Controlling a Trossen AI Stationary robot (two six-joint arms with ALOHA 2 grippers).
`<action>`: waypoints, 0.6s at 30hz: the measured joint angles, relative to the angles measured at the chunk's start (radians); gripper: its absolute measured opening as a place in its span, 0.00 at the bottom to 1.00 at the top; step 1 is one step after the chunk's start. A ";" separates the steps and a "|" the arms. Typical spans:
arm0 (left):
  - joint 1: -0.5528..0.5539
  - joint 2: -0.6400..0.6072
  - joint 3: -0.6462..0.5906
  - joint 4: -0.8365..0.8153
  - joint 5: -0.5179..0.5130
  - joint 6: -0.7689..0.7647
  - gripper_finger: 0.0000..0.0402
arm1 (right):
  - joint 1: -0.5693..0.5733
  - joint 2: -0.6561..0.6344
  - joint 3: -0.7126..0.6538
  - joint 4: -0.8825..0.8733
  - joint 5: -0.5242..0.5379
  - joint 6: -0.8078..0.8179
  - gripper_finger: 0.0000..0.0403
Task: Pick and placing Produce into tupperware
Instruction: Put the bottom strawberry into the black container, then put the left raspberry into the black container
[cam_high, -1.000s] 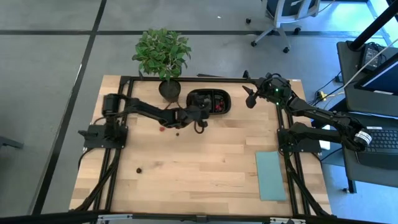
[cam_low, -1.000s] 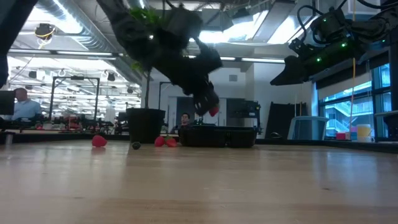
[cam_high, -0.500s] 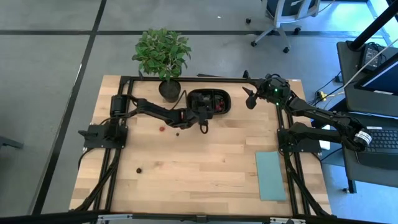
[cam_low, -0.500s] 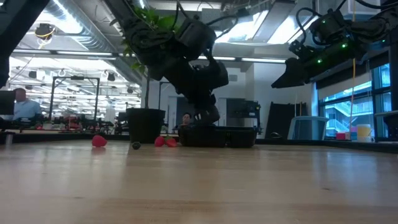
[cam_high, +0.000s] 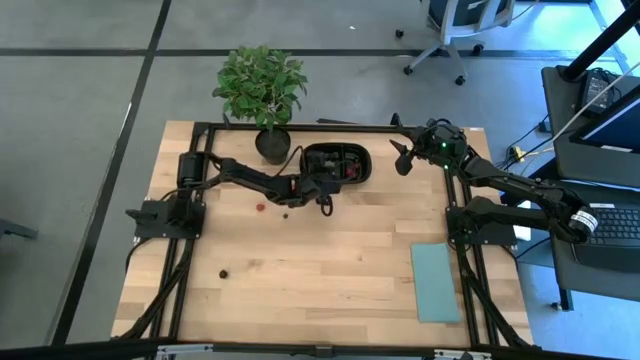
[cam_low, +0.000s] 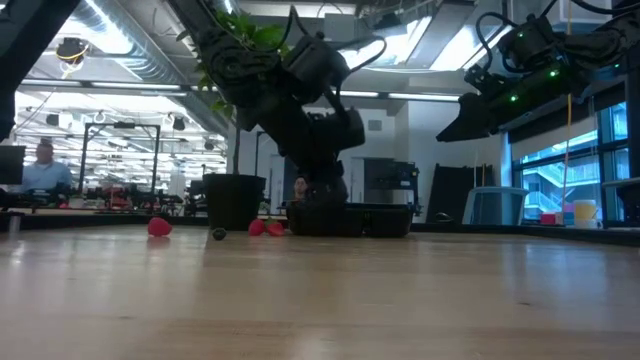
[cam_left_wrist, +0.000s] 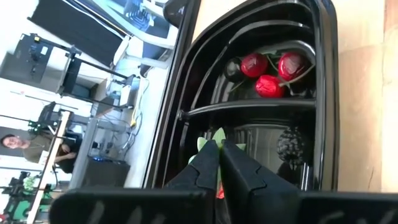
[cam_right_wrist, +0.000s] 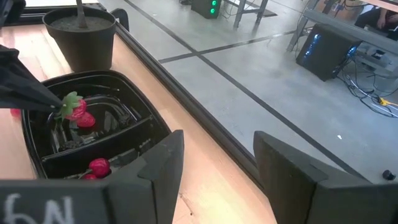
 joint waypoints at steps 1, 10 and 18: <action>0.000 0.000 0.000 0.004 0.000 0.000 0.03 | 0.000 0.000 0.000 0.000 0.000 0.000 0.49; -0.007 0.000 0.000 0.003 -0.001 0.001 0.09 | 0.000 0.000 0.000 0.000 0.000 -0.003 0.49; -0.019 -0.013 -0.001 0.004 -0.066 0.005 0.23 | 0.000 0.000 0.000 0.000 0.000 -0.003 0.49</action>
